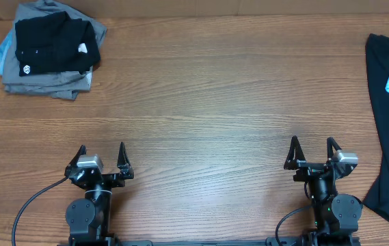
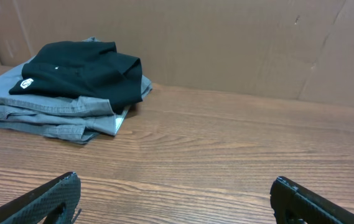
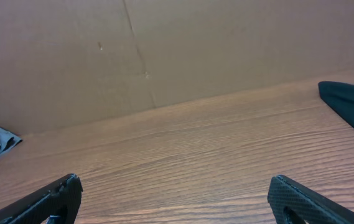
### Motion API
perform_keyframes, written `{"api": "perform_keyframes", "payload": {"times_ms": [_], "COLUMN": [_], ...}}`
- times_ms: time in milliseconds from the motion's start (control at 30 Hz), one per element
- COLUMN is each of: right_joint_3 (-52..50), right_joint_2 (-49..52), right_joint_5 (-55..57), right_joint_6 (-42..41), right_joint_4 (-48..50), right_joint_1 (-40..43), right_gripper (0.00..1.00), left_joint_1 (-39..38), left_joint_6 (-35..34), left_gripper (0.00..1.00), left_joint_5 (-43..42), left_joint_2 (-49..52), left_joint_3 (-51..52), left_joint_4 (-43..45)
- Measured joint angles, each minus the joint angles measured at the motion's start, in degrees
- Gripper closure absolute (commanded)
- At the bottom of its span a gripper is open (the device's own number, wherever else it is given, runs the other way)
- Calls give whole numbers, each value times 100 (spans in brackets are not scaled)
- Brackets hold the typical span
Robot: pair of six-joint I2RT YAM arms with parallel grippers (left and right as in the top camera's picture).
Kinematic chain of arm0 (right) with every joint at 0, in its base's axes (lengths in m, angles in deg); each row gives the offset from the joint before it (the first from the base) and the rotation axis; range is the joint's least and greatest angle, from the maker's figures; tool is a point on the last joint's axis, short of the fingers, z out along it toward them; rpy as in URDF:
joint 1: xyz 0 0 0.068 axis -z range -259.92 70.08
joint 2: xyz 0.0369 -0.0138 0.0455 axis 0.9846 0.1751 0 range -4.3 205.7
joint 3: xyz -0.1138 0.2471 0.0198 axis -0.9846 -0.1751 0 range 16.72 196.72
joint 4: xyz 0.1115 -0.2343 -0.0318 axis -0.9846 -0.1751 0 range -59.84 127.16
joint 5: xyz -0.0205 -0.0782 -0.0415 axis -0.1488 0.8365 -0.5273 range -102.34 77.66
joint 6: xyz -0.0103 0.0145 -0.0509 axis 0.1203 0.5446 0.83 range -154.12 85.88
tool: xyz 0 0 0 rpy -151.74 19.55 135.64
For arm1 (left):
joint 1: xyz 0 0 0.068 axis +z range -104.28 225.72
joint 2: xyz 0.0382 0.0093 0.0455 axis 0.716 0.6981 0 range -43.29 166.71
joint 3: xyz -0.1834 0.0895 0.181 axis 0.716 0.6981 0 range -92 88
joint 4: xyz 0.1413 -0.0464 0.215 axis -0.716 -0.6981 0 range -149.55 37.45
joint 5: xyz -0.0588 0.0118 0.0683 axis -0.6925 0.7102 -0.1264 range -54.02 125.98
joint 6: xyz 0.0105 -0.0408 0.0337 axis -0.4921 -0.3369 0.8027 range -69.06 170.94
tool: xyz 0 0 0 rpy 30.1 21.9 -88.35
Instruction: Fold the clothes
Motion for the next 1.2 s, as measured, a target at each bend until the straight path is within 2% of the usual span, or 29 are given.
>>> {"api": "perform_keyframes", "payload": {"times_ms": [867, 1000, 1200], "right_joint_3": [0, 0, 0], "right_joint_2": [0, 0, 0], "right_joint_5": [-208, -575, -1272], "right_joint_6": [-205, -682, -1832], "right_joint_4": [66, 289, 662], "right_joint_1": [0, 0, 0], "right_gripper": [0, 0, 0], "left_joint_1": [0, 0, 0], "left_joint_6": [0, 0, 0], "left_gripper": [0, 0, 0], "left_joint_5": [0, 0, 0], "left_joint_2": [0, 0, 0], "left_joint_3": [0, 0, 0], "left_joint_4": [0, 0, 0]}}
